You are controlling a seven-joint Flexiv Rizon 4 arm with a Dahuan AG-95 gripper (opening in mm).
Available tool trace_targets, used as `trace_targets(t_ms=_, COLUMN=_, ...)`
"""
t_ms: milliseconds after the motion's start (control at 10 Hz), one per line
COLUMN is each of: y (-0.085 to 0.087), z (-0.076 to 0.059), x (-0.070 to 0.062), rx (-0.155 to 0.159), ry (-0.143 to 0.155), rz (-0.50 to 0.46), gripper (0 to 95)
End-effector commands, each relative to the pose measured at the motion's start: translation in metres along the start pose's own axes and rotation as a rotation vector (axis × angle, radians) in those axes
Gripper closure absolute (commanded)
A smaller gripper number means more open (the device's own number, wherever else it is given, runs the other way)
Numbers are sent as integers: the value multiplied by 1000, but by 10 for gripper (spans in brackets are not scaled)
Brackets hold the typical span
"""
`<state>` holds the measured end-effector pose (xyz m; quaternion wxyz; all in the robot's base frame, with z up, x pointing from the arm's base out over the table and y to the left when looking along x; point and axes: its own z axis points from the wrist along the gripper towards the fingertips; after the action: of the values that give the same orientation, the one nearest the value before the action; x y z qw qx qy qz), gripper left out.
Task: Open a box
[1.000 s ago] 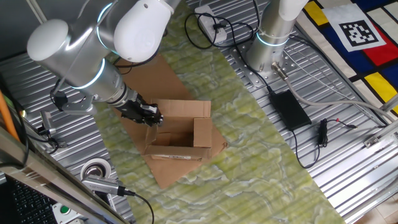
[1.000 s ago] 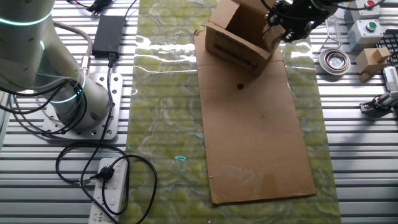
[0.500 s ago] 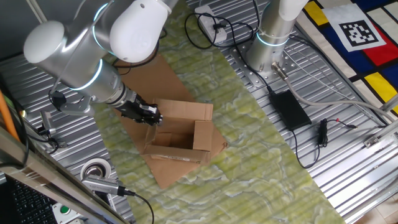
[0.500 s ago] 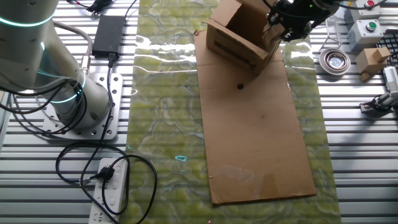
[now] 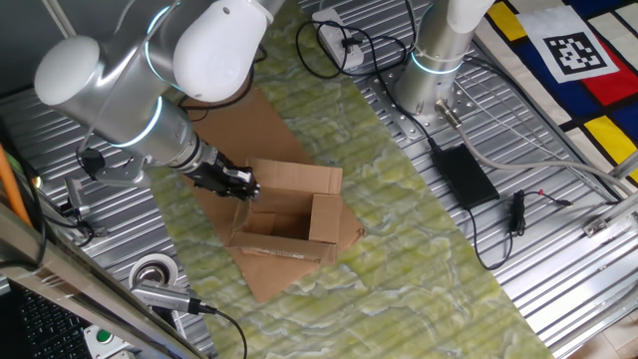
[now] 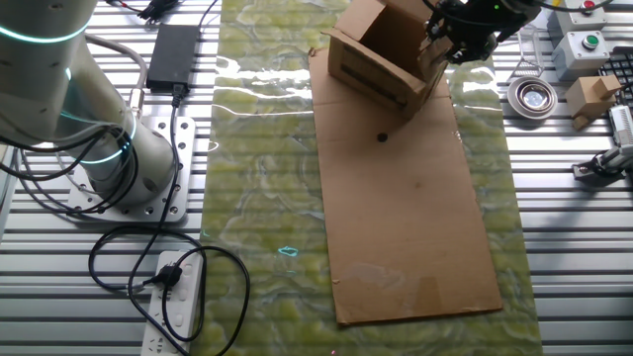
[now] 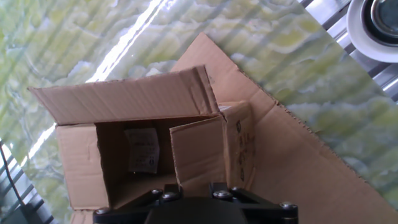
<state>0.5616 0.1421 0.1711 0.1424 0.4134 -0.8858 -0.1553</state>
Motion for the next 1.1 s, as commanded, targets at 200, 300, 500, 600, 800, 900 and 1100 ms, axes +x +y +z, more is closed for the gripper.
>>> trace_targets(t_ms=200, y=-1, z=-6, x=3, rx=15, ry=15, rz=-23, gripper=950)
trace_targets(t_ms=300, y=-2, z=-8, x=4, rx=22, ry=19, rz=-38, gripper=950)
trace_targets(t_ms=500, y=-3, z=-12, x=4, rx=45, ry=32, rz=-65, gripper=760)
trace_targets(t_ms=600, y=-4, z=-12, x=3, rx=61, ry=39, rz=-78, gripper=760)
trace_targets(t_ms=800, y=-5, z=-10, x=3, rx=72, ry=37, rz=-92, gripper=570)
trace_targets(t_ms=900, y=-5, z=-10, x=3, rx=74, ry=38, rz=-96, gripper=570)
trace_targets(t_ms=1100, y=-5, z=-10, x=3, rx=80, ry=43, rz=-100, gripper=570)
